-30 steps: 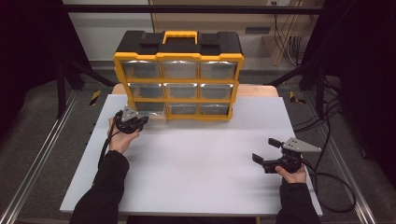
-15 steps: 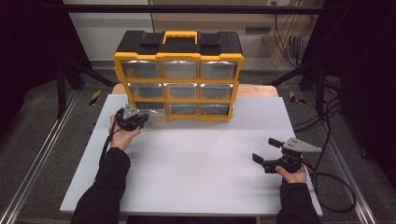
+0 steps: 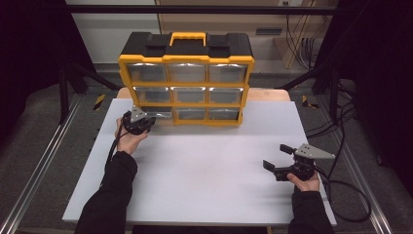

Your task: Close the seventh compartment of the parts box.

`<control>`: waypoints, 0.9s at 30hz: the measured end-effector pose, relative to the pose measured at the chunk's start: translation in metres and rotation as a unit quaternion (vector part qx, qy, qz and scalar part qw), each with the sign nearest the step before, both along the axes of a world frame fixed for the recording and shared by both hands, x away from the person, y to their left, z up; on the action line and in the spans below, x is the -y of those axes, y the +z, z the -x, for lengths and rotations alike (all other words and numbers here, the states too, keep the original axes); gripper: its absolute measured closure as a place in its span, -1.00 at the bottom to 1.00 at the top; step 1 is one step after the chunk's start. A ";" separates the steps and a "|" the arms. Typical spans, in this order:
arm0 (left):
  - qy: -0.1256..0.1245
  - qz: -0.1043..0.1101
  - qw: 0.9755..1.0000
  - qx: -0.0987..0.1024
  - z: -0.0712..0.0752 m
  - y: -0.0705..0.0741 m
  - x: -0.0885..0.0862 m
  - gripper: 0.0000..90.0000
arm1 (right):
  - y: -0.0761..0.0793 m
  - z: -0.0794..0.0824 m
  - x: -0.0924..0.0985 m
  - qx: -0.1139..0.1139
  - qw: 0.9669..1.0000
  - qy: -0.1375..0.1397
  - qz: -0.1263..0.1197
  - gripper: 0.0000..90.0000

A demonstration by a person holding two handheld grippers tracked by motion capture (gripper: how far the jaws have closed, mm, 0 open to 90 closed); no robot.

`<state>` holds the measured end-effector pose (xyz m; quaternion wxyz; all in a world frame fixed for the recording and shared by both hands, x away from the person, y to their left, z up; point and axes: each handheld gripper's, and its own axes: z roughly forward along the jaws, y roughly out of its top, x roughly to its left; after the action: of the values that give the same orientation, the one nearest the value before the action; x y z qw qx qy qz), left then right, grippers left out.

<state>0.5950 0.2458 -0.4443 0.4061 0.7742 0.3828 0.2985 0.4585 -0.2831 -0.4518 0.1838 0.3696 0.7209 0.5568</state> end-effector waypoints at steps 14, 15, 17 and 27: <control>0.003 -0.006 1.000 -0.003 -0.009 0.002 0.004 0.99 | 0.000 0.000 0.000 0.000 1.000 0.000 -0.002 -0.99; 0.003 -0.007 1.000 -0.003 -0.009 0.002 0.004 0.99 | 0.000 0.000 0.000 0.000 1.000 0.000 -0.002 -0.99; 0.003 -0.003 1.000 -0.003 -0.010 0.002 0.004 0.99 | 0.000 0.000 0.000 0.000 1.000 0.000 -0.002 -0.99; 0.007 -0.007 1.000 -0.003 -0.013 0.000 0.002 0.99 | 0.000 0.000 0.000 0.000 1.000 0.000 -0.002 -0.99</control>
<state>0.6082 0.2435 -0.4441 0.3976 0.7753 0.3868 0.3018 0.4583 -0.2831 -0.4515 0.1834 0.3699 0.7199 0.5579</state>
